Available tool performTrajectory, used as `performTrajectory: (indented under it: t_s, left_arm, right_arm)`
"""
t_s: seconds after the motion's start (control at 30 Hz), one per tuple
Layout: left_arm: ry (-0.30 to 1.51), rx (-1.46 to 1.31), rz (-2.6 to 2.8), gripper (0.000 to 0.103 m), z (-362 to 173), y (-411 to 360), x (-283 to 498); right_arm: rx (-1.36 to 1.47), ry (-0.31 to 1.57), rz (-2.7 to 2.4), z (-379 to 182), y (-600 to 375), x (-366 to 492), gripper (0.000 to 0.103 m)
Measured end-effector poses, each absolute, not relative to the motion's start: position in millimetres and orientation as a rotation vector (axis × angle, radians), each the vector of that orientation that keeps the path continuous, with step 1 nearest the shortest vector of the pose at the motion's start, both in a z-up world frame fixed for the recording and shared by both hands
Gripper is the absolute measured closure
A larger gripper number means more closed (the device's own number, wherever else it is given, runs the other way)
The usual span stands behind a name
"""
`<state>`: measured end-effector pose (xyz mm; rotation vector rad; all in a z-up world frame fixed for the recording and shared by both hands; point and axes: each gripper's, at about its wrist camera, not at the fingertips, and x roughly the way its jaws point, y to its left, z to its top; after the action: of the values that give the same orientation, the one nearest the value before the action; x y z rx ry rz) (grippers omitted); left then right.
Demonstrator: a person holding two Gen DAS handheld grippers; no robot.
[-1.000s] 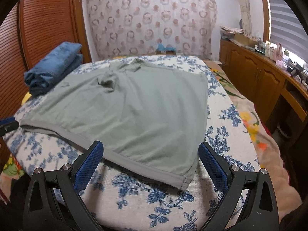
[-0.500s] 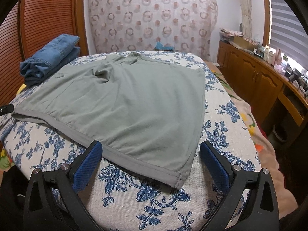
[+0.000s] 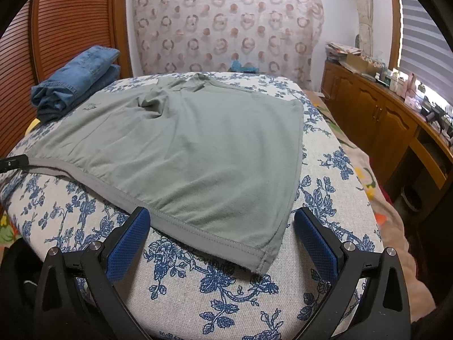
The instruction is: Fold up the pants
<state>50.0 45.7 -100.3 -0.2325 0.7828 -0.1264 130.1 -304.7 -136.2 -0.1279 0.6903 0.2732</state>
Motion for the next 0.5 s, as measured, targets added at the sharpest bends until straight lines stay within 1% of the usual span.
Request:
performTrajectory:
  t_s: [0.03, 0.1, 0.13, 0.2, 0.37, 0.5]
  left_arm:
    - [0.783, -0.236, -0.137, 0.073, -100.4, 45.6, 50.0]
    - [0.791, -0.253, -0.153, 0.084, -100.8, 46.0, 51.2]
    - [0.793, -0.253, -0.152, 0.093, -100.4, 45.6, 52.1]
    - [0.79, -0.251, -0.159, 0.097, -96.1, 44.0, 53.0]
    - [0.735, -0.235, -0.19, 0.099, -72.8, 30.4, 54.7]
    - [0.707, -0.199, -0.236, 0.1, -52.0, 10.1, 60.6]
  right_arm:
    - [-0.128, 0.691, 0.273, -136.2, -304.5, 130.1, 0.0]
    - [-0.129, 0.692, 0.275, -136.2, -305.1, 129.1, 0.0]
    - [-0.131, 0.693, 0.277, -136.1, -305.4, 128.7, 0.0]
    - [-0.132, 0.696, 0.277, -135.4, -305.6, 128.5, 0.0]
    - [-0.143, 0.698, 0.316, -134.2, -304.9, 125.9, 0.012]
    - [-0.111, 0.698, 0.328, -129.0, -313.5, 123.5, 0.028]
